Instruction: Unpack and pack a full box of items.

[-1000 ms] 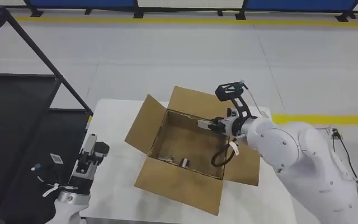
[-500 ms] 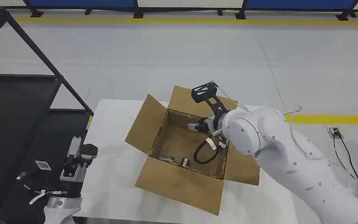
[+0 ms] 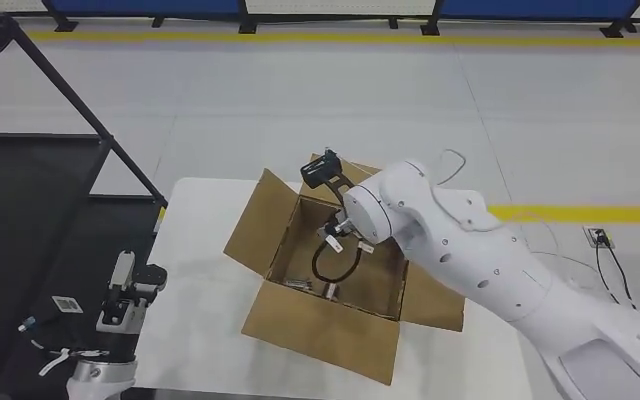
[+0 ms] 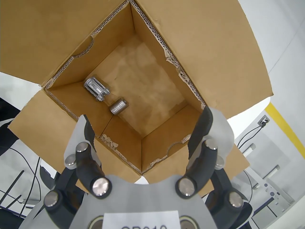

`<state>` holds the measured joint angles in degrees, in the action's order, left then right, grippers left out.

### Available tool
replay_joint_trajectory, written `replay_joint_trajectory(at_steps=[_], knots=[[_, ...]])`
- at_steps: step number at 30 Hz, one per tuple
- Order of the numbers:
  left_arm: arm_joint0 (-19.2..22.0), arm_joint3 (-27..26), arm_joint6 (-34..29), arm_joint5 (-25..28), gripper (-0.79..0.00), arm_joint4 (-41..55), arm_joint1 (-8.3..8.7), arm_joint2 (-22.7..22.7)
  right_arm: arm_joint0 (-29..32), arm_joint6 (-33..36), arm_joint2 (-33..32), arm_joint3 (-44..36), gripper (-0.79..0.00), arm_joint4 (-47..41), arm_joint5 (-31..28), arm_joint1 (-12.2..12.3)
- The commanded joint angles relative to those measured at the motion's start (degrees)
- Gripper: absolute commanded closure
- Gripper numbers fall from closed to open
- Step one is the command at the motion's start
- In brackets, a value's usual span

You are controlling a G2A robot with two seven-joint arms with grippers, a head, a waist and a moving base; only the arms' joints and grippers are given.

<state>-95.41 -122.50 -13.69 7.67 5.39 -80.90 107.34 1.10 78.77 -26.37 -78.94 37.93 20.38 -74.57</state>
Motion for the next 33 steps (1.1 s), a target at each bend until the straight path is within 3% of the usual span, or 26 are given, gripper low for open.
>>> replay_joint_trajectory(at_steps=[1,7,12,16,18,28,33], knots=[[0.02,0.08,-0.14,0.07,-0.785,-0.62,0.04,0.01,-0.01,0.00,0.01,0.04,-0.785,-0.01,0.00,-0.01],[3.11,3.25,-1.56,-0.18,-0.785,-12.36,0.56,-4.04,4.56,-8.42,-2.73,2.17,-0.785,-1.83,-3.35,0.63],[7.64,5.65,-8.64,-1.12,-0.785,-21.73,1.50,-6.34,8.45,-14.45,-5.48,4.00,-0.785,-3.23,-8.34,1.37],[11.79,8.45,-12.50,-2.92,-0.785,-19.48,2.00,-6.02,10.17,-15.19,-6.79,4.21,-0.785,-2.42,-8.71,1.76],[11.02,7.19,-15.19,-4.73,-0.785,-10.83,1.82,-7.22,10.96,-14.34,-7.50,3.82,-0.785,-1.56,-9.31,2.15],[11.15,7.40,-14.11,-4.92,-0.785,-12.00,1.87,-7.14,11.18,-14.74,-7.54,3.82,-0.785,-1.51,-9.34,2.16],[14.79,10.70,-13.88,-7.12,-0.785,-13.38,2.19,-8.63,13.54,-16.75,-9.77,3.20,-0.785,-1.28,-7.54,2.53]])
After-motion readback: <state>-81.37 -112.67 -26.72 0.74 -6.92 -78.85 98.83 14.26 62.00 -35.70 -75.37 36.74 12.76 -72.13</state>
